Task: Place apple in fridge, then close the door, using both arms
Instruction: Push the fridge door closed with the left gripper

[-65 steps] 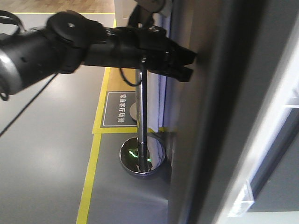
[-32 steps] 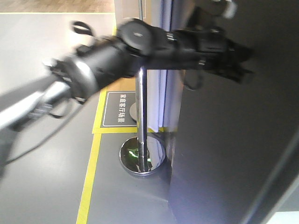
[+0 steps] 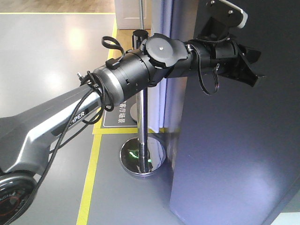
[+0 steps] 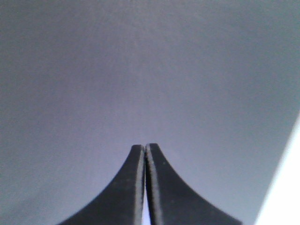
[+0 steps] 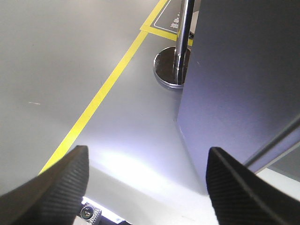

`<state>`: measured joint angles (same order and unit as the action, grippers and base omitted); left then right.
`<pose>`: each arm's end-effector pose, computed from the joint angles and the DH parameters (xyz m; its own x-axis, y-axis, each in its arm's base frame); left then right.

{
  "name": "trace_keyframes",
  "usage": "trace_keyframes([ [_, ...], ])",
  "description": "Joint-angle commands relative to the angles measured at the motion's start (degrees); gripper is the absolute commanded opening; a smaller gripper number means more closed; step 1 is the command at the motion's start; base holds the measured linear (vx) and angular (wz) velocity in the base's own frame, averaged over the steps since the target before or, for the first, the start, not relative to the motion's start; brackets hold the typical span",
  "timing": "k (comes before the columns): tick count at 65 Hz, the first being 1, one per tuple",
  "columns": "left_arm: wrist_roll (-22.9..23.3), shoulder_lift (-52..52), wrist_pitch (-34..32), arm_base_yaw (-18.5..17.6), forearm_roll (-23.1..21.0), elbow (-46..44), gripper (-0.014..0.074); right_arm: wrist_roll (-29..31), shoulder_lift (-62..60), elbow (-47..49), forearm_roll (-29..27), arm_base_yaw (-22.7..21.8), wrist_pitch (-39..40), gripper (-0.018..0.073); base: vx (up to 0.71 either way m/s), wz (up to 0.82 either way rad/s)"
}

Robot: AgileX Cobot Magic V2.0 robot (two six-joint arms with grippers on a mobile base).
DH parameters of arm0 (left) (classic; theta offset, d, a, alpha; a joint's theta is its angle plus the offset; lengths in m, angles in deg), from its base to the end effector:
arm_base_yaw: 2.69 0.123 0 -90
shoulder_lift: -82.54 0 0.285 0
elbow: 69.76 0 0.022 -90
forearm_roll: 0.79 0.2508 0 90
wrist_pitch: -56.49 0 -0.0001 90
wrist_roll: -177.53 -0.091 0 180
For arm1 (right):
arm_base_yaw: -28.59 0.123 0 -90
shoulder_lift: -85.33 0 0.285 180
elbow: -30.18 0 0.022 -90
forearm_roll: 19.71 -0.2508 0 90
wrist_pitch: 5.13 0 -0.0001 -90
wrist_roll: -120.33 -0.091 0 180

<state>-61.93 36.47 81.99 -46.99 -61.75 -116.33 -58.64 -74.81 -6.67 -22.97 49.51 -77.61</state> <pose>0.3554 -0.3948 0.3465 -0.1123 0.1335 -0.9847 0.9142 0.4021 -0.0498 -0.0018 0.0046 0.3184 -0.5896 -0.2263 -0.7754 -0.3963 0.9175 0.0336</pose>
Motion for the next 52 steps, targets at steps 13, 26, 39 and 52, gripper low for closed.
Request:
trace_keyframes([
  [13, 9.45, -8.57, 6.2, 1.48, 4.54, -2.16, -0.0006, -0.03, 0.82, 1.24, -0.02, -0.24, 3.02, 0.0497, 0.0, 0.0],
  [26, 32.69, -14.38, 13.68, 2.17, 30.22, -2.11, -0.0006, 0.06, 0.82, 1.24, -0.02, -0.24, 3.03, 0.0497, 0.0, 0.0],
  [39, 39.15, -20.06, 21.39, 2.06, 39.8, 0.95, -0.0006, 0.04, 0.82, 1.24, -0.02, -0.24, 3.25, 0.0497, 0.0, 0.0],
  [52, 38.74, -30.27, 10.87, 2.23, 41.63, 20.43, -0.0006, -0.02, 0.82, 1.24, -0.09, -0.24, 4.11, 0.0497, 0.0, 0.0],
])
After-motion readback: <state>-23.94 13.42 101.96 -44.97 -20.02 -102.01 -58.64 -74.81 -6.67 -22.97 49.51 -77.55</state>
